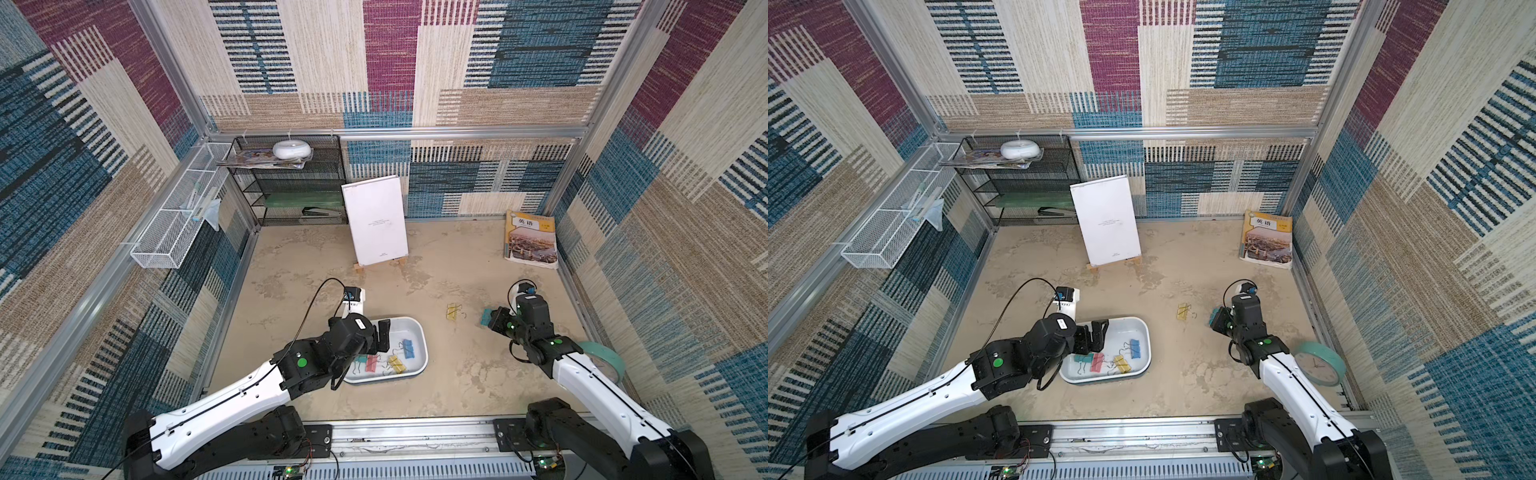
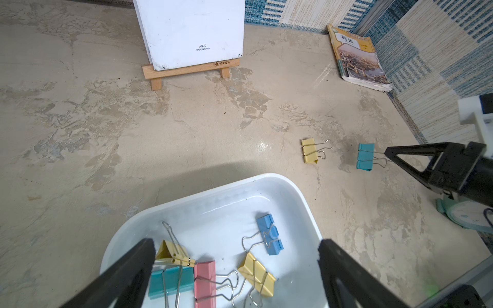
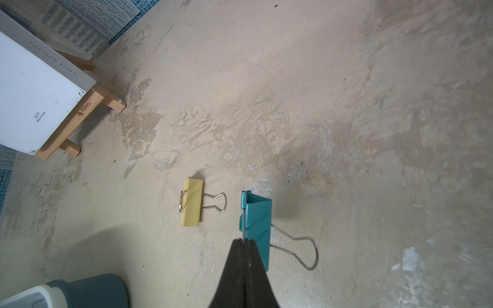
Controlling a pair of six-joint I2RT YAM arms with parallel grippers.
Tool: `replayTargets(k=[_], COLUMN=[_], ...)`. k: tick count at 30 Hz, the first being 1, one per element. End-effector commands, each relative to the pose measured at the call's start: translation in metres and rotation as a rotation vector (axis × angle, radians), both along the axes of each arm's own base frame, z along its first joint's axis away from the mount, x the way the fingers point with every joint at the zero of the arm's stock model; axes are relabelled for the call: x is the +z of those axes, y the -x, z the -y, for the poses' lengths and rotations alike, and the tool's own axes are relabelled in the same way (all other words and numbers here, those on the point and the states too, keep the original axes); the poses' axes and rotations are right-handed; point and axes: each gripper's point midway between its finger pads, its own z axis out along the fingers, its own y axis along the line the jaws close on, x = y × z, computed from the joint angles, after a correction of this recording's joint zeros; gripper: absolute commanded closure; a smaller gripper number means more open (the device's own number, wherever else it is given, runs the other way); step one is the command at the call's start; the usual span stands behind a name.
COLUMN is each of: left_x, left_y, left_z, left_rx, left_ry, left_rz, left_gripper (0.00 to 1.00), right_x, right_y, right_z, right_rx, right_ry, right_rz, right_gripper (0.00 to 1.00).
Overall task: Take out the binder clips from the storage box
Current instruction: Place the binder clip at the center of the board.
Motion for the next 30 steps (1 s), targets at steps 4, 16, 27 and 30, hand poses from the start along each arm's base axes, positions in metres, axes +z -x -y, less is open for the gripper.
replayTargets(k=[4, 16, 27, 30], left_x=[0.002, 0.000, -0.001, -0.005], left_y=[-0.004, -0.005, -0.003, -0.001], left_z=[0.002, 0.001, -0.001, -0.003], left_rx=[-0.002, -0.001, 0.004, 0.011], left_ry=[-0.006, -0.023, -0.022, -0.026], left_rz=[0.019, 0.025, 0.013, -0.005], left_gripper=[0.01, 0.01, 0.01, 0.01], right_x=[0.003, -0.028, -0.006, 0.009], right_y=[-0.016, -0.025, -0.021, -0.017], right_z=[-0.011, -0.008, -0.014, -0.017], right_rx=[0.031, 0.012, 0.093, 0.116], right_ry=[-0.078, -0.079, -0.044, -0.041], right_rz=[0.036, -0.056, -0.048, -0.014], right_gripper=[1.00, 0.91, 0.51, 0.43])
